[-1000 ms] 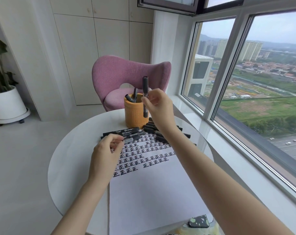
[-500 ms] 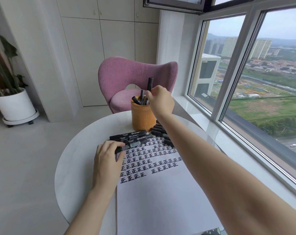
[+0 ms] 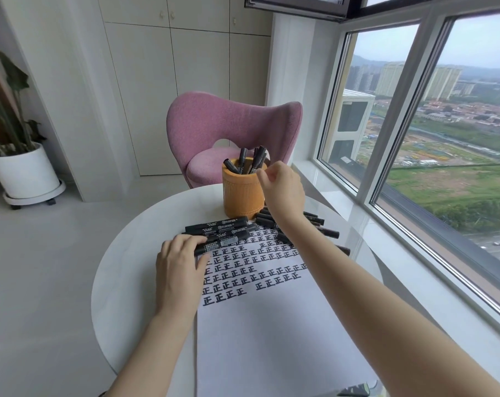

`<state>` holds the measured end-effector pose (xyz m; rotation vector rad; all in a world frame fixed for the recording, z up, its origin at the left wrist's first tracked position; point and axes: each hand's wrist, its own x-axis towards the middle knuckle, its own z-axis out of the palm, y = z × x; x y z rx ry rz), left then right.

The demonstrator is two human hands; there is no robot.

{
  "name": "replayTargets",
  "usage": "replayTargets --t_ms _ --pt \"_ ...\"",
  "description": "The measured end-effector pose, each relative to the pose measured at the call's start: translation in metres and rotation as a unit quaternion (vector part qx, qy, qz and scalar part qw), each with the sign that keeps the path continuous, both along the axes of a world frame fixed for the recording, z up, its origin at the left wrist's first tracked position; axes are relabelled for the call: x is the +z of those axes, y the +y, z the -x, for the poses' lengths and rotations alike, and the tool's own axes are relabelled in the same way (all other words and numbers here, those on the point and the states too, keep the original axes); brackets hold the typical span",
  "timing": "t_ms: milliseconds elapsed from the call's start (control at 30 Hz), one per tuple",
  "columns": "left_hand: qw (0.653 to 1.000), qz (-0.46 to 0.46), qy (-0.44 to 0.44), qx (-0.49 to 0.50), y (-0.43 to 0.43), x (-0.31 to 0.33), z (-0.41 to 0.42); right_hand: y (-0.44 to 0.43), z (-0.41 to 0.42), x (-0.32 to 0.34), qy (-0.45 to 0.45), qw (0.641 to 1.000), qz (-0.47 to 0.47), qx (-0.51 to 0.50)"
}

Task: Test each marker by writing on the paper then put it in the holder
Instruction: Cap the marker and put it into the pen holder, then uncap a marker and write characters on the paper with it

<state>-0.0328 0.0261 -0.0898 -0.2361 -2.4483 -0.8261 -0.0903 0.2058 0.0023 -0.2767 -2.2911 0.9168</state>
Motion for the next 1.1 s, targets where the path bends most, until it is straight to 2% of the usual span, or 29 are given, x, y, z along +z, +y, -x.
replayTargets --t_ms 300,400,500,600,700,800,867,1100 --pt "0.999 0.024 -0.011 0.018 0.001 -0.001 -0.005 0.0 -0.069 -0.037 -0.054 0.995 0.047 0.066" --pt "1.0 0.01 0.003 -0.003 0.003 0.001 -0.007 0.0 -0.088 -0.043 -0.077 0.987 0.101 0.098" --pt "0.997 -0.033 0.025 -0.065 0.005 0.005 -0.011 -0.003 -0.104 -0.046 -0.135 0.964 0.18 0.139" --pt "0.983 -0.118 0.015 -0.143 0.008 0.01 -0.017 -0.01 -0.111 -0.051 -0.16 0.941 0.254 0.159" --pt "0.97 -0.151 0.009 -0.19 0.008 0.014 -0.022 -0.014 -0.116 -0.053 -0.148 0.919 0.315 0.186" --pt "0.963 -0.147 -0.019 -0.224 0.01 0.014 -0.024 -0.017 -0.118 -0.051 -0.103 0.876 0.407 0.236" --pt "0.962 -0.141 -0.039 -0.232 0.011 0.015 -0.026 -0.017 -0.118 -0.048 -0.076 0.861 0.441 0.243" --pt "0.965 -0.05 -0.074 -0.248 0.015 0.02 -0.032 -0.018 -0.124 -0.043 -0.015 0.879 0.412 0.24"
